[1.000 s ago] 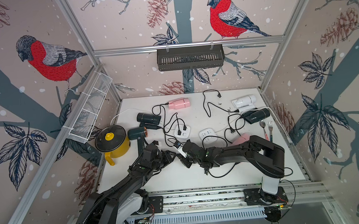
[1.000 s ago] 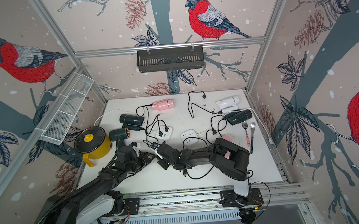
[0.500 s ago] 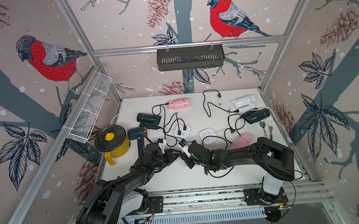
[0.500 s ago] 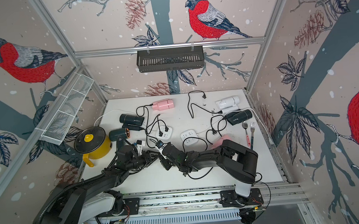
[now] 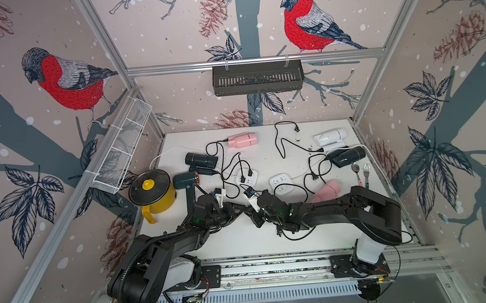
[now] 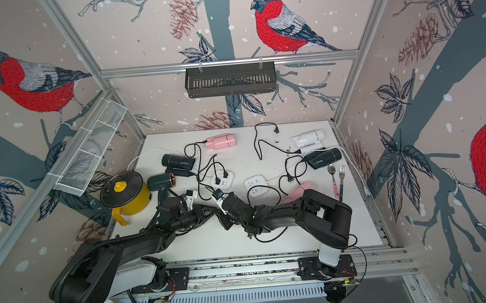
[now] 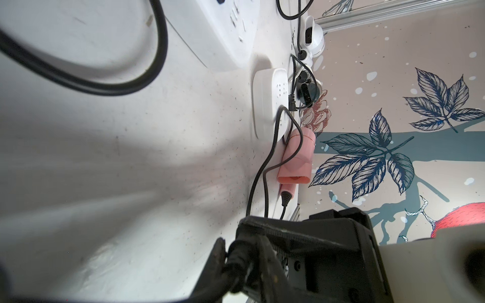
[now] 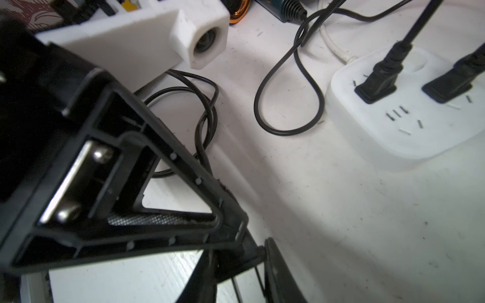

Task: Charge the blow dryers
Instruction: Pick up the plug from the center of the board, then insert the plug into the socket.

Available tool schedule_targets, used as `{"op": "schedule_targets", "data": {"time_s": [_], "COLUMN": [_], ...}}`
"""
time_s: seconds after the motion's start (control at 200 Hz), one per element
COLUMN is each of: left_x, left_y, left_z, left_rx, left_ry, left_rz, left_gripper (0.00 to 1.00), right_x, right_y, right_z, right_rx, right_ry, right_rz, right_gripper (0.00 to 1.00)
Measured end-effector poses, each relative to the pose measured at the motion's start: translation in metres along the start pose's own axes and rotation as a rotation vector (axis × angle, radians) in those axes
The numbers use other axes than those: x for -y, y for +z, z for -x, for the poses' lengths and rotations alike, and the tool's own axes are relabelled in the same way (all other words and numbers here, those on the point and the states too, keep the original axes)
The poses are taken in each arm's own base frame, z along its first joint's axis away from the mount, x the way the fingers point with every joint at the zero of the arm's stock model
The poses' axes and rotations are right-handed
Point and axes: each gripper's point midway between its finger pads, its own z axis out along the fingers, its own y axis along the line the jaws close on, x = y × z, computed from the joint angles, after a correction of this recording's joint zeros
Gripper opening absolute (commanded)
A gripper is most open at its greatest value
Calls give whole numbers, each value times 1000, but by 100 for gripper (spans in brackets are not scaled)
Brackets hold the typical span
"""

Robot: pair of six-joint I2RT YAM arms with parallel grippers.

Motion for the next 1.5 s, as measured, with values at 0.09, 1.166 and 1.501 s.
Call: {"op": "schedule_targets", "data": {"time_s": [0.09, 1.166, 1.501], "left_x": [4, 89, 80], "left_y": [0, 12, 43], "left_z": [1, 65, 89], "left_rx": [0, 197, 225], "left_ry": [1, 388, 628], "left_rz": [-16, 177, 494], "left_gripper": [18, 12, 12], "right_x": [0, 70, 88], "right_y": [-2, -122, -144], "right_z": [2, 27, 20], "right_rx": [11, 256, 277], "right_ry": [2, 145, 188], "right_rz": [-2, -166, -204], "right_gripper": [24, 94, 100]}}
